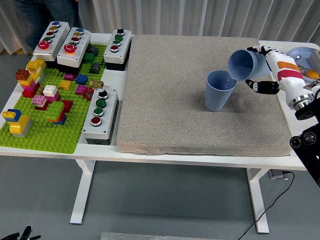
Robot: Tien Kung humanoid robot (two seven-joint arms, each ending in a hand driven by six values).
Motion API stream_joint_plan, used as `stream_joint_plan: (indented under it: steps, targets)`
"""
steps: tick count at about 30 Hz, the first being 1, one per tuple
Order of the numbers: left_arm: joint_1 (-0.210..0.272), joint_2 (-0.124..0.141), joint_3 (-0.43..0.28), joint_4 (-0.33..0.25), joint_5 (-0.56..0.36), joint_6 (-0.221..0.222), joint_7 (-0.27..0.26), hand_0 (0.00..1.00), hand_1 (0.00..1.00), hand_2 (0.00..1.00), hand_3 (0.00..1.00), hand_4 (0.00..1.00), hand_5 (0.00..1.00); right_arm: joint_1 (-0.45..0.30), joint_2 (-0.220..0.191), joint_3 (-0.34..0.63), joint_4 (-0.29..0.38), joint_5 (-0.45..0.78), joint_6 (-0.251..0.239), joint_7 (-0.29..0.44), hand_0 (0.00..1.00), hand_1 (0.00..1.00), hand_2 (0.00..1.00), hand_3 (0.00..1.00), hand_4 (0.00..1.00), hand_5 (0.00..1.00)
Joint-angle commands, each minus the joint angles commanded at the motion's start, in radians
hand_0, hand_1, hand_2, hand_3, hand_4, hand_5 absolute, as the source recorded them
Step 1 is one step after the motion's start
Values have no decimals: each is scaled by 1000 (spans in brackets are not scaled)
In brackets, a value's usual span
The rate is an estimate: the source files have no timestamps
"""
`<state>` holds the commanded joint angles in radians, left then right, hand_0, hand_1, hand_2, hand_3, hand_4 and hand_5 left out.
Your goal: Pick cup pour cup place
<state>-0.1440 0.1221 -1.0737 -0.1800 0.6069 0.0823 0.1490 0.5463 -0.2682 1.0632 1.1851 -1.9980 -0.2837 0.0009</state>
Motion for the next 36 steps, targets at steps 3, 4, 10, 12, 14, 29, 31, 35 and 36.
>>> stream_joint_plan:
  steps: [3, 4, 10, 12, 14, 29, 31, 35, 36]
  targets:
    - [0, 0, -2, 0, 2, 0, 0, 719, 654, 731, 654, 483, 973, 2, -2, -7, 4, -8, -8, -7, 799, 602, 490, 575, 558, 2]
    - [0, 0, -2, 0, 3, 0, 1, 719, 654, 731, 654, 483, 973, 2, -2, -10, 5, -9, -9, -8, 799, 602, 490, 575, 558, 2]
    - [1, 2, -3, 0, 5, 0, 2, 719, 652, 731, 654, 484, 973, 7, -5, -26, 7, -10, -14, -14, 806, 602, 491, 573, 559, 2]
    - [2, 2, -3, 0, 4, 1, 2, 719, 651, 731, 654, 485, 973, 7, -5, -30, 8, -11, -16, -15, 806, 601, 491, 573, 563, 2]
    - [3, 2, -3, 0, 5, 1, 2, 719, 651, 731, 654, 485, 973, 8, -4, -36, 8, -10, -18, -14, 806, 601, 491, 573, 563, 2]
    - [3, 2, -3, 0, 4, 1, 2, 720, 651, 730, 654, 485, 973, 33, -11, -72, -18, 6, -25, -1, 808, 599, 489, 569, 565, 2]
    - [3, 2, -3, 0, 3, 2, 1, 720, 651, 730, 654, 485, 973, 36, -14, -75, -20, 7, -28, 0, 808, 599, 489, 569, 565, 2]
    - [3, 2, -3, 0, 3, 1, 1, 720, 651, 730, 654, 485, 974, 38, -18, -82, -23, 8, -35, 4, 808, 599, 488, 567, 567, 2]
    - [3, 2, -3, 0, 3, 1, 1, 720, 651, 730, 654, 485, 974, 39, -19, -85, -24, 7, -39, 5, 808, 599, 488, 567, 567, 2]
